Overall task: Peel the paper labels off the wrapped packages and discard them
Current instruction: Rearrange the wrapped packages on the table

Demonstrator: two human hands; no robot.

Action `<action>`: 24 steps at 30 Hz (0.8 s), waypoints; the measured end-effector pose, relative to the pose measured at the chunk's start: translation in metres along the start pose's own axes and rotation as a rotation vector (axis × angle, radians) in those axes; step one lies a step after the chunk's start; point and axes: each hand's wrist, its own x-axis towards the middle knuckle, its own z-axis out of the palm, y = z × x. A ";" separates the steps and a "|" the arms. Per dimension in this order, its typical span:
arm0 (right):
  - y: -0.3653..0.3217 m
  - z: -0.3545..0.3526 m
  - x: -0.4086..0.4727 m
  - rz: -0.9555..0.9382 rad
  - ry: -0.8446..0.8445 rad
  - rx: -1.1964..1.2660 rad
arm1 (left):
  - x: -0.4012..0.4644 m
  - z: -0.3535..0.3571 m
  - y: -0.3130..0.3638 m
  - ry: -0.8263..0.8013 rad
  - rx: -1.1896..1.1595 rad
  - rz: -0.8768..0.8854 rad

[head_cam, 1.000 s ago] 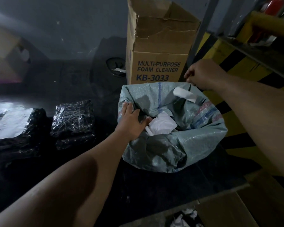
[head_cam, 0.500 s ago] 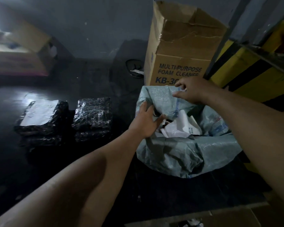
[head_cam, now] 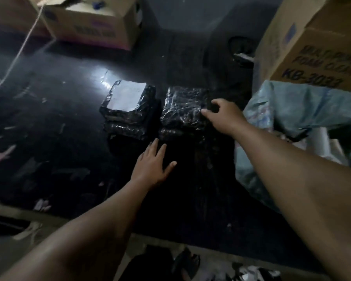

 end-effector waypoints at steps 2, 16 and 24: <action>0.000 0.024 0.007 0.051 0.022 0.023 | -0.014 0.016 -0.020 -0.071 0.051 -0.042; 0.006 0.087 0.040 0.199 0.104 0.370 | -0.037 0.054 -0.081 -0.173 0.172 0.046; -0.003 0.087 0.046 0.115 0.200 0.442 | -0.038 0.057 -0.081 -0.130 0.143 0.037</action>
